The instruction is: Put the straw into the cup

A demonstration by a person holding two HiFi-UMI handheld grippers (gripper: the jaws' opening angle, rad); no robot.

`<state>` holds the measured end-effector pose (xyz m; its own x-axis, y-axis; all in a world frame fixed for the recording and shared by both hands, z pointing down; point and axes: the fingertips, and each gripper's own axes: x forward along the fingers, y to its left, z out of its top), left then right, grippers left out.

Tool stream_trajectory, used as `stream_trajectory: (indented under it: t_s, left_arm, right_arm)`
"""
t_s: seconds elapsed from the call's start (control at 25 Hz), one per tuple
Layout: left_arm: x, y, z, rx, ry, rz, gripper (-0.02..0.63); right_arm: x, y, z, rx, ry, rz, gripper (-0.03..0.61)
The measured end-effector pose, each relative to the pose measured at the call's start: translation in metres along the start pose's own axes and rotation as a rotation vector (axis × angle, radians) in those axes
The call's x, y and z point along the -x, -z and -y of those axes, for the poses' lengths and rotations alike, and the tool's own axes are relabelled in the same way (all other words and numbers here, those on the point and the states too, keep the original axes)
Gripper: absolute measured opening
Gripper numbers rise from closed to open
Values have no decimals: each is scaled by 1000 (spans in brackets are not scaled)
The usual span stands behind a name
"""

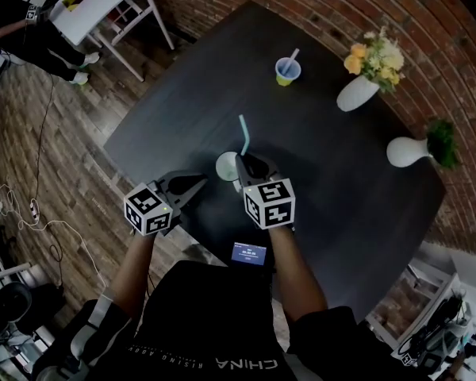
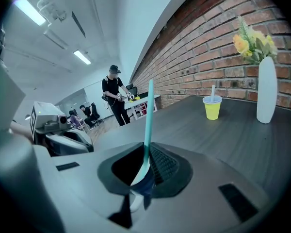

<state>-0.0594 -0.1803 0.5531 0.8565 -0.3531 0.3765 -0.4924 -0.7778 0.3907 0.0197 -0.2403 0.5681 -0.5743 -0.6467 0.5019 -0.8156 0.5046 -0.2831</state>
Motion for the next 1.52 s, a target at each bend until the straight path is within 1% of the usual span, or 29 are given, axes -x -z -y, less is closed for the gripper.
stream_trajectory:
  t_s: [0.2,0.28,0.32,0.72,0.92,1.08,1.28,1.52]
  left_arm:
    - [0,1,-1,4,1,-4,3]
    - [0,1,-2,5,-1,-4,3]
    - [0,1,-2,5,-1,-4,3]
    - [0,-1,-2,1,-3,4,3]
    - [2,-9,-2,-16,-16,38,3]
    - [3,-14,4,-29,-8,48,3]
    - [7,-28,9,-61,-17,88,3]
    - [9,-39,20,-79,-5,124,3]
  right_arm:
    - [-3,0,3,-37,-4,-3,14]
    - [-4,3,3,-61,-17,-16,52]
    - [-4,4,3,-73,-21,-22,55]
    - [1,4,6,-108,-34,-22,55]
    - [11,0,5,-87,-37,-16,55]
    - [23,-8,1,-67,-26,2,55]
    - [42,-27,-6,-16,-11,44,54]
    - [69,-42,-21,51,-26,59,52]
